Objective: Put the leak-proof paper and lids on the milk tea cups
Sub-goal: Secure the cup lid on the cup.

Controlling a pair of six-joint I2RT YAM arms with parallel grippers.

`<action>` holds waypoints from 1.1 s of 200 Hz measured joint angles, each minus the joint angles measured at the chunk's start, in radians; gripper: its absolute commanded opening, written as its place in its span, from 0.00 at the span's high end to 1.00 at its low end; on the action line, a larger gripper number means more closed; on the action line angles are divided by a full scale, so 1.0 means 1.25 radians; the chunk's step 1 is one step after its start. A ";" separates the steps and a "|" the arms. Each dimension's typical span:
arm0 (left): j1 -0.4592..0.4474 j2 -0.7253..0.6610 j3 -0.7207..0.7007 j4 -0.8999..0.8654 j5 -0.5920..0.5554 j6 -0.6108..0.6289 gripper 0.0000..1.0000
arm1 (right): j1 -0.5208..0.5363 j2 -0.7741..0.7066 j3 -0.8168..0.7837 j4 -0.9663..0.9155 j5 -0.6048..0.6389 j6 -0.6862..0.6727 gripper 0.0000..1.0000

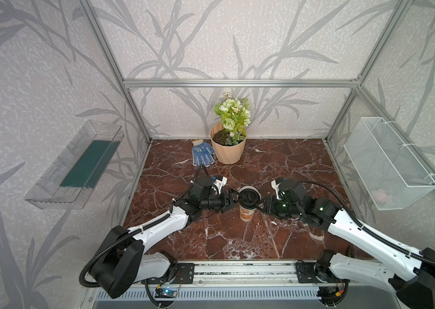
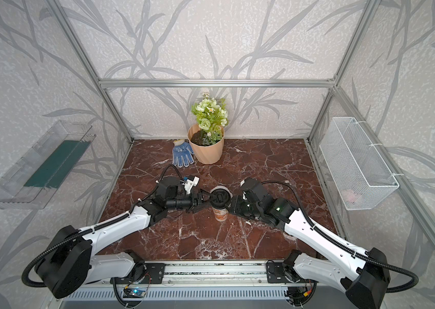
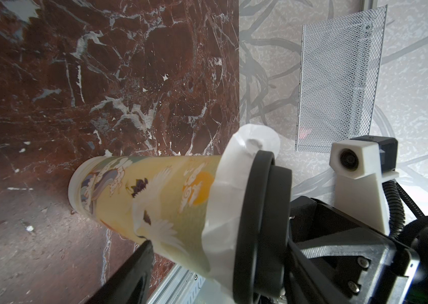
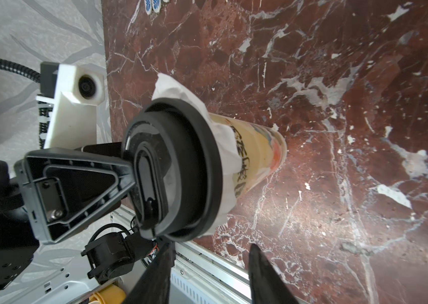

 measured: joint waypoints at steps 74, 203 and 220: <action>0.000 0.002 0.002 -0.001 -0.002 0.000 0.27 | -0.012 0.004 -0.024 0.034 -0.021 0.015 0.63; 0.000 0.002 0.002 0.000 -0.009 0.000 0.27 | -0.025 0.009 -0.054 0.074 -0.040 0.017 0.68; 0.000 0.002 0.002 0.000 -0.012 0.000 0.27 | -0.028 0.009 -0.060 0.085 -0.047 0.017 0.68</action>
